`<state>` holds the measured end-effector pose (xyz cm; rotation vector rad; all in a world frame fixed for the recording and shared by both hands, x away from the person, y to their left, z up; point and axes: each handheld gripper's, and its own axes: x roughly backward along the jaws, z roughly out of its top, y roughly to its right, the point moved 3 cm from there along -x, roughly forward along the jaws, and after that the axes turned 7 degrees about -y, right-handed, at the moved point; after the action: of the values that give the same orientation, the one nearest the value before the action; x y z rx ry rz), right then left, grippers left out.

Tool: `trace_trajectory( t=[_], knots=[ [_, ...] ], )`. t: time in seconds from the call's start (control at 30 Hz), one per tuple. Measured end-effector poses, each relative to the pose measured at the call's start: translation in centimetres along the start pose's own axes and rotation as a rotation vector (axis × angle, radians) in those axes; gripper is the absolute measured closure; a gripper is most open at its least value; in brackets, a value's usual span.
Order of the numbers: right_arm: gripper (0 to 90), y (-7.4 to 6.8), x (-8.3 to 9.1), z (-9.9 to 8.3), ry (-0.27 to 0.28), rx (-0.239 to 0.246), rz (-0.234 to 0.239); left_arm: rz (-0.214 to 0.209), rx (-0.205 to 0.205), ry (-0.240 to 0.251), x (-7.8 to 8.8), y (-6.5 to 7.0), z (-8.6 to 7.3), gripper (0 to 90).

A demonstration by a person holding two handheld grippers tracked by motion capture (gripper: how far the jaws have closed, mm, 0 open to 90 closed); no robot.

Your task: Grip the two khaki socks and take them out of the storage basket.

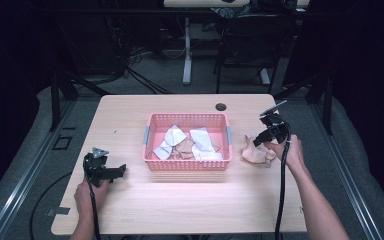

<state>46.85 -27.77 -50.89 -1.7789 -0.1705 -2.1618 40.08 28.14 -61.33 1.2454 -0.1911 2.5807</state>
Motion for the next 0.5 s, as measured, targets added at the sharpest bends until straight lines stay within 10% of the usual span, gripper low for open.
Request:
trace_trajectory(
  t=[0.2, 0.5],
  knots=[
    [21.6, -0.6, 2.0, -1.3, 0.040, 0.035, 0.019, 0.000, 0.000, 0.000, 0.0, 0.0, 0.0, 1.2],
    [7.5, -1.7, 4.9, -4.8, 0.124, 0.080, 0.028, 0.000, 0.001, 0.000, 0.0, 0.0, 0.0, 1.2]
  ],
)
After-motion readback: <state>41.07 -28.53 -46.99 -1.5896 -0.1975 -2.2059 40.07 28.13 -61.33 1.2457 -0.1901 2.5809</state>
